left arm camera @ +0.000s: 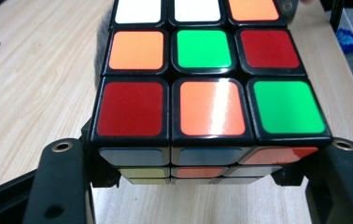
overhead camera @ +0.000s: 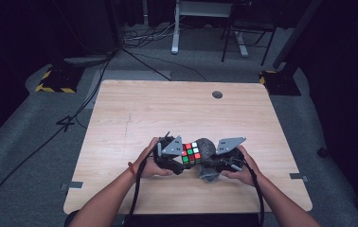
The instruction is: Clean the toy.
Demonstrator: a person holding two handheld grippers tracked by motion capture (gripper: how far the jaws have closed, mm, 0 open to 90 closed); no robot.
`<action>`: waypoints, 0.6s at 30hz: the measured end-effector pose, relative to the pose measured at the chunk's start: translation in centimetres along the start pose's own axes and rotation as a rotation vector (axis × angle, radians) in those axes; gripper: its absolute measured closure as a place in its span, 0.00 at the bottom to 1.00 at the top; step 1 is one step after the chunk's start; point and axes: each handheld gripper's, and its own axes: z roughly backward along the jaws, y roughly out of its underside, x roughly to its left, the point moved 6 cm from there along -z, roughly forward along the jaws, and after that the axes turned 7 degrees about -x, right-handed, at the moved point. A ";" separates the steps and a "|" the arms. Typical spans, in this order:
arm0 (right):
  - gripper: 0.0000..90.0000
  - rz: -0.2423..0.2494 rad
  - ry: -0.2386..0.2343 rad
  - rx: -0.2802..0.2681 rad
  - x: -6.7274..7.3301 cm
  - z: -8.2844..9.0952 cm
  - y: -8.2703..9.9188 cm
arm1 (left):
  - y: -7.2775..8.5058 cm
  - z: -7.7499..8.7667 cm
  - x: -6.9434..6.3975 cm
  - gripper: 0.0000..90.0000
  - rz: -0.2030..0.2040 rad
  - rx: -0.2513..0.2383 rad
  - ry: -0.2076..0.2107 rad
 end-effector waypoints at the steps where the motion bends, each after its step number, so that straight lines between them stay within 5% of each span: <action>1: 0.79 0.008 0.006 -0.001 0.1 0.1 -0.1 | 0.0 0.0 0.0 0.38 0.004 0.000 0.000; 11: 0.79 0.034 -0.012 -0.154 0.8 3.2 -2.5 | 0.8 -0.7 0.2 0.38 -0.006 0.065 0.007; 18: 0.79 0.032 0.020 -0.158 0.4 3.1 -2.9 | 0.7 -1.1 -1.0 0.38 -0.037 0.077 0.062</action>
